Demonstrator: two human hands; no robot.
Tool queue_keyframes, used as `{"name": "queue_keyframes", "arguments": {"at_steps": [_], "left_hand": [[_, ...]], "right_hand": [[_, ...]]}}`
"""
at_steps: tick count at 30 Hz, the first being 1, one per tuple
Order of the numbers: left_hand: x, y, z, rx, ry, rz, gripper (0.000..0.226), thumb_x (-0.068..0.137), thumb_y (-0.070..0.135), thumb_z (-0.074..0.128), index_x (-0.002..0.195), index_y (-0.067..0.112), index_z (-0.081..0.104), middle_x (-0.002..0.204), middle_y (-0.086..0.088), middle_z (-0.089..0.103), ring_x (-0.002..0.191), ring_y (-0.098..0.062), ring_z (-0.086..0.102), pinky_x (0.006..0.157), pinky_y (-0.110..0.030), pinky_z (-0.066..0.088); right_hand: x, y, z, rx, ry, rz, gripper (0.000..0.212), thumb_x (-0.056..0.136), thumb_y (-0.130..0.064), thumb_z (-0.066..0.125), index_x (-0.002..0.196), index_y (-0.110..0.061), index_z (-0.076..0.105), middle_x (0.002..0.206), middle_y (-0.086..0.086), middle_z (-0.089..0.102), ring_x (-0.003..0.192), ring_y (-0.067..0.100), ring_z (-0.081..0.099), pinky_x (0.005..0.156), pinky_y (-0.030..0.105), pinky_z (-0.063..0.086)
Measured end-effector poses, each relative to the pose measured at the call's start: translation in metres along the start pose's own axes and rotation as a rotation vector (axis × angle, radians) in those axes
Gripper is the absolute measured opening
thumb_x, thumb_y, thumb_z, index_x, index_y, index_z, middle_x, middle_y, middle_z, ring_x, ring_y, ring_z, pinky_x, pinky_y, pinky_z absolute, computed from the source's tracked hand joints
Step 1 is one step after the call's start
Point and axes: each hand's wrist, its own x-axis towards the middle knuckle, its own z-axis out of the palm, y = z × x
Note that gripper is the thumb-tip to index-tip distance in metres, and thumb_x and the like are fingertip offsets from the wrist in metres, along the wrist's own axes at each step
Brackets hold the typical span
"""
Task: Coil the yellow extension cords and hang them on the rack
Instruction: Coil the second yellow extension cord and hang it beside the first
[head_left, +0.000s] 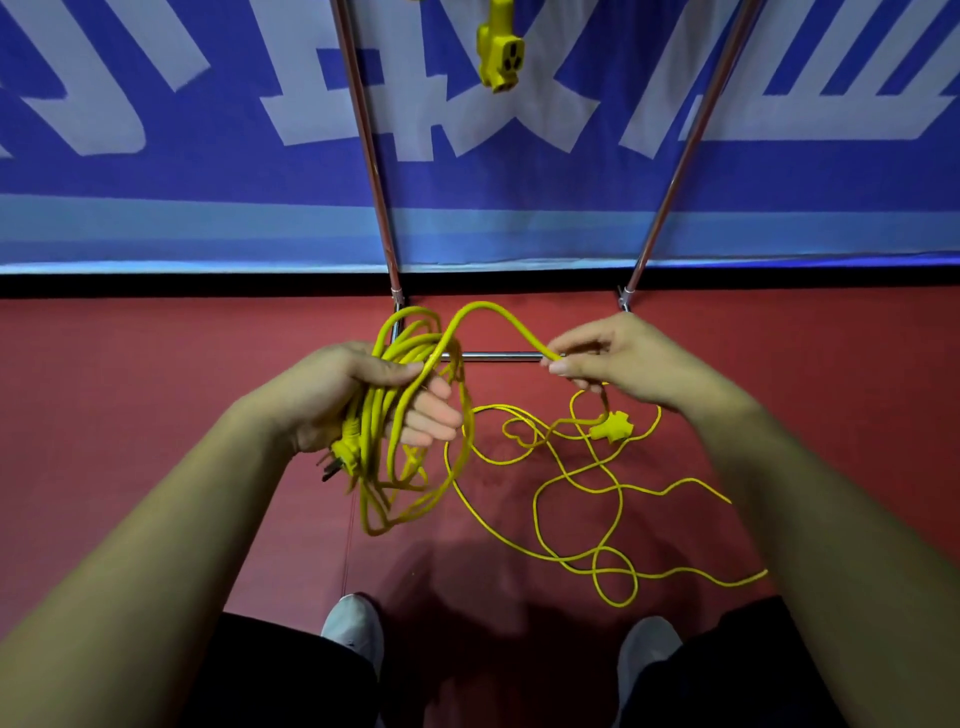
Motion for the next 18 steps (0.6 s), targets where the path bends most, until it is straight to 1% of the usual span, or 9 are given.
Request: {"name": "queue_keyframes", "arguments": {"at_steps": [4, 7, 8, 10, 12, 14, 15, 17, 18], "left_hand": [[-0.003, -0.002, -0.005, -0.037, -0.03, 0.002, 0.044, 0.069, 0.017, 0.067, 0.099, -0.016, 0.065, 0.103, -0.041, 0.062, 0.099, -0.052, 0.063, 0.082, -0.052, 0.056], [-0.003, 0.001, -0.009, -0.113, 0.012, 0.026, 0.032, 0.079, 0.015, 0.056, 0.093, -0.009, 0.072, 0.103, -0.037, 0.065, 0.101, -0.049, 0.064, 0.086, -0.051, 0.055], [-0.001, 0.002, -0.01, -0.146, 0.027, 0.039, 0.033, 0.082, 0.014, 0.05, 0.092, -0.007, 0.073, 0.104, -0.036, 0.065, 0.102, -0.047, 0.064, 0.089, -0.051, 0.053], [0.002, 0.002, -0.011, -0.184, 0.038, 0.065, 0.035, 0.085, 0.014, 0.045, 0.092, -0.006, 0.074, 0.109, -0.036, 0.064, 0.103, -0.044, 0.065, 0.092, -0.051, 0.051], [0.005, 0.0, -0.007, -0.179, 0.031, 0.073, 0.035, 0.085, 0.013, 0.046, 0.094, -0.007, 0.072, 0.11, -0.036, 0.063, 0.103, -0.043, 0.065, 0.092, -0.05, 0.051], [0.009, -0.005, 0.002, -0.134, -0.017, 0.07, 0.033, 0.085, 0.012, 0.048, 0.098, -0.009, 0.07, 0.109, -0.037, 0.063, 0.105, -0.046, 0.063, 0.093, -0.051, 0.051], [0.011, -0.008, 0.009, -0.095, -0.052, 0.068, 0.033, 0.085, 0.012, 0.05, 0.1, -0.01, 0.069, 0.109, -0.037, 0.063, 0.106, -0.048, 0.061, 0.094, -0.052, 0.05], [0.013, -0.013, 0.02, -0.032, -0.091, 0.042, 0.034, 0.086, 0.012, 0.05, 0.102, -0.012, 0.067, 0.106, -0.039, 0.063, 0.102, -0.049, 0.063, 0.09, -0.052, 0.052], [0.013, -0.015, 0.022, -0.008, -0.093, 0.027, 0.035, 0.086, 0.013, 0.05, 0.102, -0.013, 0.066, 0.099, -0.038, 0.066, 0.092, -0.047, 0.068, 0.082, -0.049, 0.057]], "right_hand": [[-0.005, -0.018, 0.001, -0.084, -0.062, -0.093, 0.013, 0.086, -0.018, 0.071, 0.091, -0.028, 0.077, 0.085, 0.028, 0.068, 0.068, 0.014, 0.049, 0.066, 0.03, 0.04], [-0.006, -0.025, -0.006, -0.086, -0.051, -0.135, 0.018, 0.089, -0.012, 0.066, 0.091, -0.027, 0.077, 0.066, 0.019, 0.06, 0.062, 0.011, 0.044, 0.059, 0.025, 0.038], [-0.007, -0.025, -0.009, -0.085, -0.044, -0.14, 0.021, 0.089, -0.009, 0.065, 0.091, -0.027, 0.076, 0.066, 0.017, 0.059, 0.061, 0.01, 0.044, 0.058, 0.022, 0.038], [-0.009, -0.027, -0.013, -0.118, -0.049, -0.153, 0.026, 0.089, -0.008, 0.064, 0.091, -0.032, 0.074, 0.074, 0.022, 0.066, 0.063, 0.011, 0.048, 0.06, 0.021, 0.042], [-0.011, -0.032, -0.008, -0.194, -0.092, -0.147, 0.026, 0.088, -0.011, 0.067, 0.091, -0.036, 0.073, 0.085, 0.019, 0.073, 0.066, 0.016, 0.056, 0.065, 0.026, 0.045], [-0.012, -0.044, 0.009, -0.251, -0.144, -0.15, 0.019, 0.086, -0.014, 0.07, 0.094, -0.03, 0.076, 0.085, 0.006, 0.075, 0.066, 0.006, 0.056, 0.067, 0.025, 0.045], [-0.013, -0.051, 0.02, -0.272, -0.165, -0.179, 0.015, 0.086, -0.013, 0.07, 0.095, -0.022, 0.077, 0.081, 0.0, 0.074, 0.066, -0.002, 0.054, 0.065, 0.018, 0.043], [-0.011, -0.063, 0.044, -0.301, -0.151, -0.271, 0.01, 0.086, -0.011, 0.068, 0.093, -0.012, 0.075, 0.077, -0.003, 0.071, 0.069, -0.004, 0.055, 0.066, 0.013, 0.042], [-0.009, -0.066, 0.052, -0.291, -0.109, -0.301, 0.008, 0.085, -0.011, 0.068, 0.091, -0.01, 0.072, 0.075, -0.002, 0.07, 0.067, -0.002, 0.055, 0.065, 0.016, 0.042]]}}
